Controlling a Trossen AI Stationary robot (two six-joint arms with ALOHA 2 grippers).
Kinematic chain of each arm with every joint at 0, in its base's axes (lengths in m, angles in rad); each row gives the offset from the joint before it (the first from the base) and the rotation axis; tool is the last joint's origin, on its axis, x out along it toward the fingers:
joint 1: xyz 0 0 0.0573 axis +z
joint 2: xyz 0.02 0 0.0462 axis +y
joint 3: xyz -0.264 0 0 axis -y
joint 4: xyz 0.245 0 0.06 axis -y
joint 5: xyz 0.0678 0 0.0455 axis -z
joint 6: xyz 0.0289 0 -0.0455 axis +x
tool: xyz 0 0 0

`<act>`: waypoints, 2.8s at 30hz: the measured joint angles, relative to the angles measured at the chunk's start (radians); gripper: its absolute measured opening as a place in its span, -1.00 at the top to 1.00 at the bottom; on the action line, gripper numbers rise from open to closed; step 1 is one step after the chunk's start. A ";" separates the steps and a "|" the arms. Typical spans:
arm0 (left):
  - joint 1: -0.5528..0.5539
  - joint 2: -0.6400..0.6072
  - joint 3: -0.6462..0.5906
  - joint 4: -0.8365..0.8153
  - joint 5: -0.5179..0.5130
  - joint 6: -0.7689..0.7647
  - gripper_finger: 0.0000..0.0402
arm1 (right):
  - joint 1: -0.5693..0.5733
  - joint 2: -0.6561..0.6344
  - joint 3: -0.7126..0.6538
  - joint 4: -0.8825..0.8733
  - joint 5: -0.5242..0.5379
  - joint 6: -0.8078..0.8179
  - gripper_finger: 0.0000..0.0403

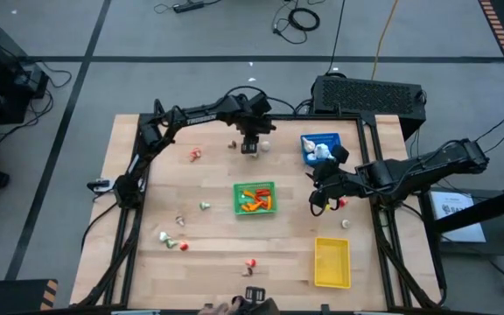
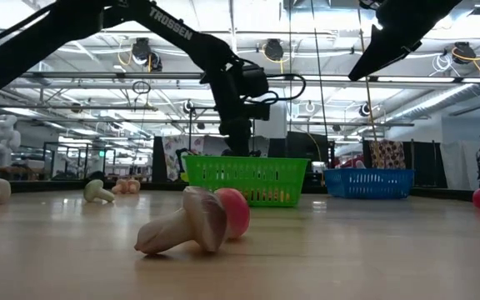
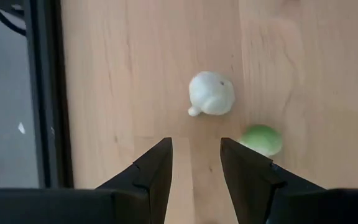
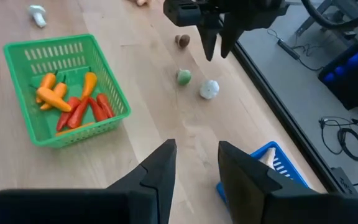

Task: Sort produce into baskets
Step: Put the garlic into the blue bin

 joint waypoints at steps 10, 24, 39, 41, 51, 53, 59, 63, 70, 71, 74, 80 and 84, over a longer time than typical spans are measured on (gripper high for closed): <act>-0.020 -0.018 0.034 -0.257 -0.134 -0.047 0.28 | 0.000 0.007 0.000 -0.008 0.000 0.024 0.45; 0.184 -0.527 -0.290 -0.325 0.020 -0.170 0.52 | -0.060 0.195 0.000 0.301 0.005 -0.076 0.45; 0.108 -1.369 -1.058 0.282 0.298 -0.318 0.58 | -0.498 0.370 0.145 0.465 -0.440 -0.262 0.27; 0.082 -1.426 -1.120 0.316 0.311 -0.354 0.58 | -0.537 0.411 0.168 0.461 -0.443 -0.280 0.15; -0.033 -1.575 -1.347 0.585 0.305 -0.434 0.58 | -0.671 0.681 0.323 0.424 -0.644 -0.253 -0.39; -0.052 -1.579 -1.399 0.674 0.304 -0.442 0.58 | -0.684 0.723 0.358 0.400 -0.654 -0.223 -0.43; -0.065 -1.579 -1.440 0.764 0.280 -0.430 0.58 | -0.697 0.824 0.426 0.380 -0.649 -0.079 -0.40; -0.066 -1.579 -1.440 0.765 0.278 -0.424 0.58 | -0.693 0.866 0.450 0.383 -0.638 0.009 -0.37; -0.066 -1.579 -1.440 0.772 0.278 -0.424 0.58 | -0.686 0.902 0.450 0.359 -0.519 0.070 -0.29; -0.066 -1.579 -1.440 0.772 0.278 -0.424 0.58 | -0.684 0.903 0.450 0.354 -0.519 0.070 -0.28; -0.066 -1.579 -1.440 0.772 0.278 -0.423 0.58 | -0.672 0.902 0.450 0.361 -0.518 0.071 -0.26; -0.066 -1.579 -1.440 0.776 0.278 -0.425 0.58 | -0.651 0.919 0.451 0.357 -0.457 0.100 -0.26; -0.066 -1.579 -1.440 0.775 0.278 -0.426 0.58 | -0.642 0.948 0.450 0.387 -0.438 0.103 -0.26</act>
